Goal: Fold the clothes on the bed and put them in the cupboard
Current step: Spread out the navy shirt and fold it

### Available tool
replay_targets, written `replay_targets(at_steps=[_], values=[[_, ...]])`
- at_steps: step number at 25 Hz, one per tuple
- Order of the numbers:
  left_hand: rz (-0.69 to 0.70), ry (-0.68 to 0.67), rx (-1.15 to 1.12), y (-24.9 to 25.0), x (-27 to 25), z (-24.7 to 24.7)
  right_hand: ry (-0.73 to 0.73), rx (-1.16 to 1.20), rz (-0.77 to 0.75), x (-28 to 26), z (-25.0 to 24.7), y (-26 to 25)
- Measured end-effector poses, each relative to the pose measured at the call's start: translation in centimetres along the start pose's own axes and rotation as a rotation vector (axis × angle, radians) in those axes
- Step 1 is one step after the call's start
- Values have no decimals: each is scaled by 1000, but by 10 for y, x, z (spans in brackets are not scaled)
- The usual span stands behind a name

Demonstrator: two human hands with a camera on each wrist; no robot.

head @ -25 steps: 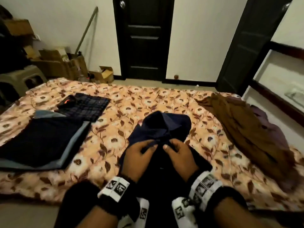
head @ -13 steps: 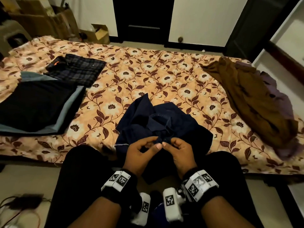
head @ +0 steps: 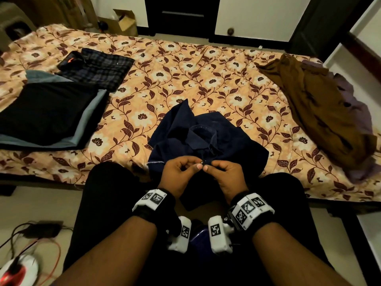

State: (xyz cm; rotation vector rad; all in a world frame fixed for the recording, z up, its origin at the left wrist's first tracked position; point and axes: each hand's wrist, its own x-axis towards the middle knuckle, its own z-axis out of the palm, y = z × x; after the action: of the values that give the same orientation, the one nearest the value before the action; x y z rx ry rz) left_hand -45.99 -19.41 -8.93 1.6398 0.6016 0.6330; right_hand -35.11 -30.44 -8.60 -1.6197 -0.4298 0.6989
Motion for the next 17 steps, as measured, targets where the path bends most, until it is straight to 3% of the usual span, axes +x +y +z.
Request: replay_targets(at_steps=[3,10,17], values=[[54,28,98,-4,2,-4,-11,-11,13,0,3,2],[-72,81,-7,-10,2,-4,-74,36,6,-5,7,-5],[-173,-63,-105,-7,4,-4,-72,-45,-26,-1,3,2]])
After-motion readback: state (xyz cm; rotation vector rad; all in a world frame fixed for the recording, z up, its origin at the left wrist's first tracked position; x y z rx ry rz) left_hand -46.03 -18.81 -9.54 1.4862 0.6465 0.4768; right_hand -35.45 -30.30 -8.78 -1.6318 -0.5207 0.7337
